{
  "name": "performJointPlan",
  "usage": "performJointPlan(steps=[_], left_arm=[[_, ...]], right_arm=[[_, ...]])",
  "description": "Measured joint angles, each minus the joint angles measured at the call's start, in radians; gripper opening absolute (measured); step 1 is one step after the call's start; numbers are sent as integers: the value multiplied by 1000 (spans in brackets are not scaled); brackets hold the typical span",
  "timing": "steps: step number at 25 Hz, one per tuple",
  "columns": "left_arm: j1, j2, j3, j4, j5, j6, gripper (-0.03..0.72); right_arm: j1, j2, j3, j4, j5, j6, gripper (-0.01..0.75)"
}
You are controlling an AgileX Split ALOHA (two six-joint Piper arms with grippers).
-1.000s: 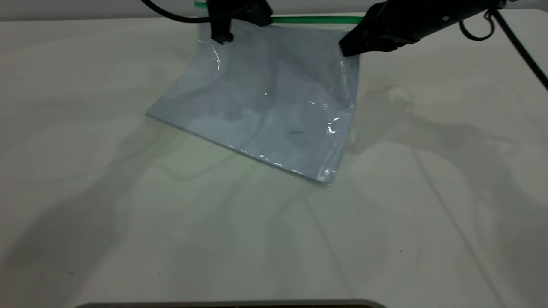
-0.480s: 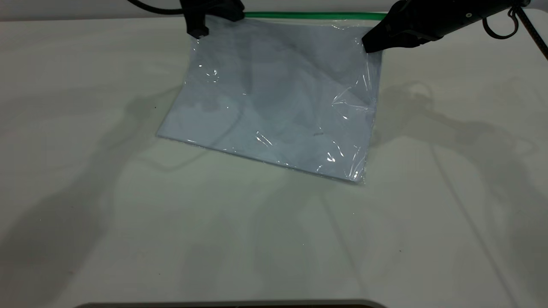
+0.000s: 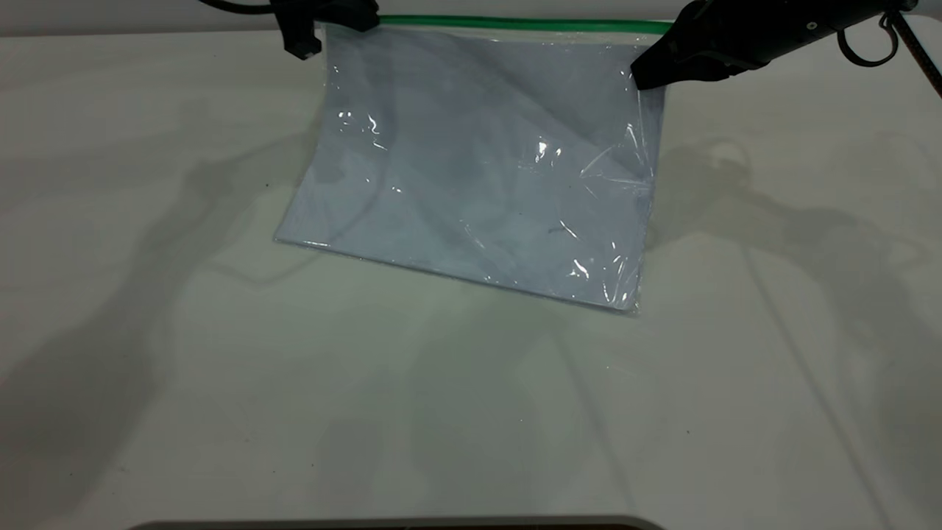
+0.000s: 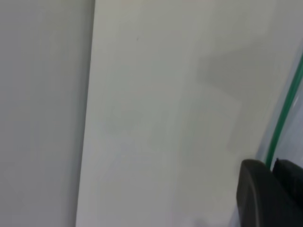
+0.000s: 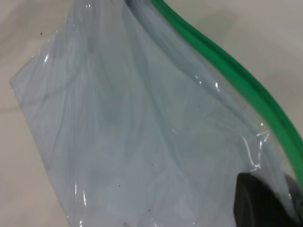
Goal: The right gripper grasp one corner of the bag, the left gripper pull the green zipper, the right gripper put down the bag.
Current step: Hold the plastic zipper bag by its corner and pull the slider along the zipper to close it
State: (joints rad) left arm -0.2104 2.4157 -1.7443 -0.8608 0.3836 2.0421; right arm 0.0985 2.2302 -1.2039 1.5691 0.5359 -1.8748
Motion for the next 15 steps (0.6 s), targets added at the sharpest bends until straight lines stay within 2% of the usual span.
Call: performJointPlan(steps=[15], left_arm=[[55, 0, 0, 0, -5, -6, 54]], right_arm=[[0, 0, 0, 0, -16, 1, 34]])
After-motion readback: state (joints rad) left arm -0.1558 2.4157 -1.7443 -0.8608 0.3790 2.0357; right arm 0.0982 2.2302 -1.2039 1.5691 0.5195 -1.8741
